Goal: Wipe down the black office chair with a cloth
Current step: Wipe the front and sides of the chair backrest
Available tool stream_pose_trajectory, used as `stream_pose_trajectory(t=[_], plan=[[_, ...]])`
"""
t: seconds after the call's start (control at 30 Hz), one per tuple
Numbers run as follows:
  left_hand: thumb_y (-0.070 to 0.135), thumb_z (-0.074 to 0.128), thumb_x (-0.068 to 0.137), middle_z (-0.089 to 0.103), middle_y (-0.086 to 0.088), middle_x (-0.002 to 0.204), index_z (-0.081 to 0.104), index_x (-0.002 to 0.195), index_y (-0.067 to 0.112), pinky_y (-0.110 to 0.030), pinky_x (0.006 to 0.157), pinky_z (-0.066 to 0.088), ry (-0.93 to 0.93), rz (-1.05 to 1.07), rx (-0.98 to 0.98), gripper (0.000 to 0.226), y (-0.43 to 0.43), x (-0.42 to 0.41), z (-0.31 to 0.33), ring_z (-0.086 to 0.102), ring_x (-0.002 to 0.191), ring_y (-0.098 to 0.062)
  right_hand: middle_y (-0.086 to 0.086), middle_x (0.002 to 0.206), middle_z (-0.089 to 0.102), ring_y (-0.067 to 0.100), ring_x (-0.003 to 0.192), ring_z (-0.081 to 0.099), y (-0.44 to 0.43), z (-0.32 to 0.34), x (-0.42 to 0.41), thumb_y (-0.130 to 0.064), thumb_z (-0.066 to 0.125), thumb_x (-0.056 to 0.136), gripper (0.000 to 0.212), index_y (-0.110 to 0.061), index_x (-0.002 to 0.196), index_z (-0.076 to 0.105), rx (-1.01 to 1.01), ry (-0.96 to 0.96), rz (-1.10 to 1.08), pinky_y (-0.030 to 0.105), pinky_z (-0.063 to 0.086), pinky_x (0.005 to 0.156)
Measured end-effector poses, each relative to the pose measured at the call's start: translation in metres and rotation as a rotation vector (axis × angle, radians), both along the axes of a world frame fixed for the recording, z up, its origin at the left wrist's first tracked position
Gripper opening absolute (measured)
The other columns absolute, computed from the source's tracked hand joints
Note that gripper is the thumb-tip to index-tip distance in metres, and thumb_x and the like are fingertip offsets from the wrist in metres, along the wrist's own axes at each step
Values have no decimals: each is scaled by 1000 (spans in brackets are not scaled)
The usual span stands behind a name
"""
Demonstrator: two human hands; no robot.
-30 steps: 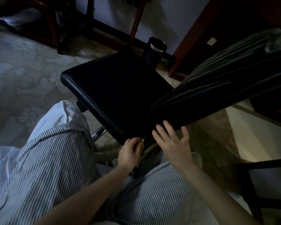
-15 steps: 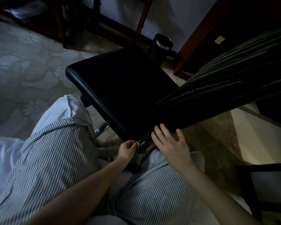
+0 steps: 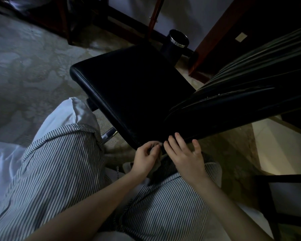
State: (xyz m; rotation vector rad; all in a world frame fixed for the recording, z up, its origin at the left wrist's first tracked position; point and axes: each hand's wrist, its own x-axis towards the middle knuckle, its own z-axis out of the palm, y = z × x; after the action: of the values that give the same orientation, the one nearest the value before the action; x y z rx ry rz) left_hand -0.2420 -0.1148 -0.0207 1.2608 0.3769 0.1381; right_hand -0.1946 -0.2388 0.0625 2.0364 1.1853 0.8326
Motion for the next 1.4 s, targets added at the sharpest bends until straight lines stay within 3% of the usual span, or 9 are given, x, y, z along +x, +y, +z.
stream_pose_trajectory(t=[0.2,0.37,0.47,0.57,0.83,0.93,1.07,1.23,1.4], plan=[[14,51,95,69,-2,88,68,98,13,-26,75,51,205,-33,90,17,3,1,-32,63,84,-12,-2,114,67,18,121,39,-1,-3,-1,-15,38,81,41,-23,108,68,-41,-4,-27,44,10,104],[12,51,95,65,-13,91,63,91,7,-20,67,42,516,30,33,13,2,8,-60,56,81,-18,1,117,66,20,121,38,3,6,-5,-18,65,64,45,-20,109,71,-96,67,-49,46,24,95],[14,51,95,60,-12,91,58,90,11,-26,76,40,659,205,-186,9,6,14,-68,58,93,-28,1,129,59,19,126,36,-1,4,-6,-14,53,75,46,-21,119,65,-108,48,-48,47,11,104],[12,52,94,63,-18,99,63,100,4,-26,76,38,700,189,-173,14,6,19,-75,59,103,-33,0,140,49,18,130,33,-7,3,-4,-8,33,82,52,-18,129,51,-128,26,-60,47,8,105],[10,56,92,64,-18,108,64,112,0,-19,59,44,707,-9,-133,24,1,18,-72,58,90,-25,-3,134,56,18,128,34,-3,-1,-5,-4,33,80,54,-23,119,65,-167,-22,-97,51,-7,112],[14,58,92,66,-18,103,67,105,2,-25,75,45,691,17,-128,20,-1,16,-67,62,96,-28,-4,134,56,17,128,34,-4,0,-5,-4,33,80,54,-24,119,65,-181,-11,-104,51,-9,112],[14,54,94,64,-5,76,64,76,13,-25,67,45,500,9,-103,20,-1,12,-51,58,74,-15,-5,131,58,15,126,35,-2,2,-3,-6,34,82,51,-26,117,67,-184,-3,-105,47,-9,113],[14,52,95,66,-5,81,67,86,16,-25,71,48,282,-28,-48,17,2,2,-38,59,76,-10,-4,129,60,16,125,36,-2,2,-4,-8,34,84,49,-25,117,66,-190,8,-110,47,-8,113],[13,53,95,66,-8,89,67,99,3,-15,65,45,520,25,-78,17,-2,9,-51,58,86,-16,-4,126,62,16,123,37,-2,5,-3,-6,35,80,52,-24,116,68,-216,35,-123,46,0,112]])
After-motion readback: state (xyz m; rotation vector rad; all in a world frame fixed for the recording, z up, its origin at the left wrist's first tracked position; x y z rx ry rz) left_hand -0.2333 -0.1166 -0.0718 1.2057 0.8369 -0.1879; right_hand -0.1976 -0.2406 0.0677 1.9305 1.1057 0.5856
